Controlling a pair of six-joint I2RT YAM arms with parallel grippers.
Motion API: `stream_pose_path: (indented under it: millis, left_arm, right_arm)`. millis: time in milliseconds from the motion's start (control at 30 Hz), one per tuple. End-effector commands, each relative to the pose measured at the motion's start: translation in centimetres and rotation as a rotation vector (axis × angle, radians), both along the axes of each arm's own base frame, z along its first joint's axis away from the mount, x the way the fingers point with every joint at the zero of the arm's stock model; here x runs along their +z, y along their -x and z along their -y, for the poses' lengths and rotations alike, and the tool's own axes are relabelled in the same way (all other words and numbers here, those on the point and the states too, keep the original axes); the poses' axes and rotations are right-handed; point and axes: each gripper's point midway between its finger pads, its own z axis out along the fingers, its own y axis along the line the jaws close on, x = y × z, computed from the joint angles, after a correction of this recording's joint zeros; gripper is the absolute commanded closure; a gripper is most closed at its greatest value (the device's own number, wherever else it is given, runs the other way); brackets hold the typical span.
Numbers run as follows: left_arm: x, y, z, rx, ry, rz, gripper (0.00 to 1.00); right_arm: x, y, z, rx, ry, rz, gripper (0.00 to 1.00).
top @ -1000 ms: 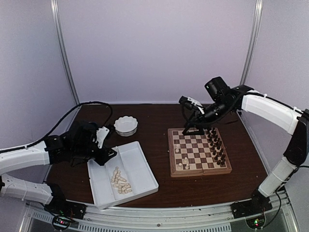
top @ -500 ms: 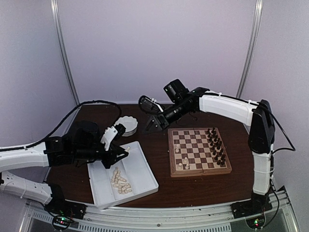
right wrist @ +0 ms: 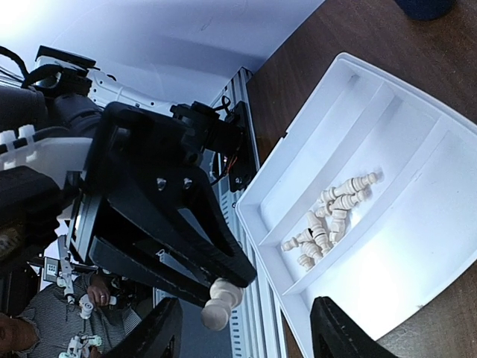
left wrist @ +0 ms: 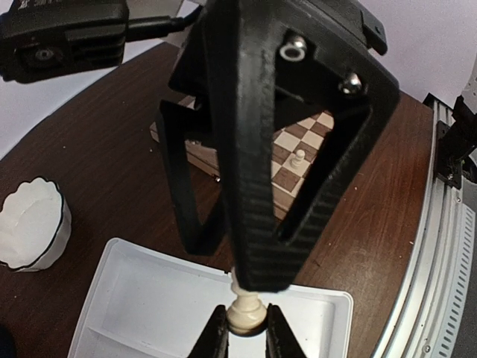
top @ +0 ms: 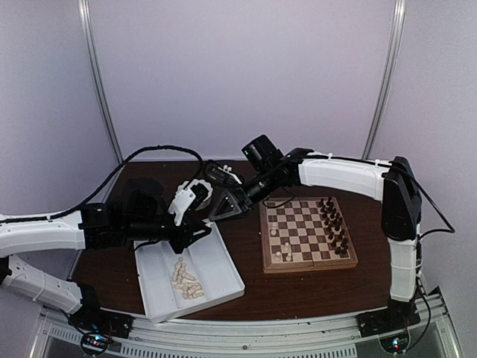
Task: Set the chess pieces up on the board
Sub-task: Pass from the left arm to the right
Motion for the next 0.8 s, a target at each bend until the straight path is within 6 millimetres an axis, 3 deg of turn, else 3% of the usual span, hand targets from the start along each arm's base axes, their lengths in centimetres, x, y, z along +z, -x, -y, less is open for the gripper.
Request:
stream_pose_path:
  millis: [0, 400, 467, 500, 600, 767]
  left_arm:
    - [2.7, -0.7, 1.2, -0.002, 0.063, 0.065, 0.85]
    - [2.3, -1.2, 1.0, 0.020, 0.041, 0.064, 0.85]
    - [2.1, -1.4, 0.9, 0.036, 0.030, 0.069, 0.81]
    - [2.0, -1.6, 0.8, 0.045, 0.023, 0.069, 0.75]
    - [1.5, -1.9, 0.6, 0.063, 0.005, 0.063, 0.60]
    - [1.1, -1.9, 0.2, 0.079, -0.003, 0.064, 0.47]
  right_arm:
    - [1.6, 1.3, -0.4, 0.037, -0.051, 0.000, 0.41]
    - [2.1, 1.7, -0.7, 0.045, -0.085, -0.034, 0.87]
    - [2.2, 1.7, -0.5, 0.041, -0.078, -0.017, 0.90]
    - [2.1, 1.7, -0.3, 0.039, -0.069, 0.004, 0.91]
    - [1.8, 1.1, 1.2, 0.026, -0.012, 0.117, 0.91]
    - [-0.6, -1.9, 6.5, -0.010, 0.190, 0.450, 0.91]
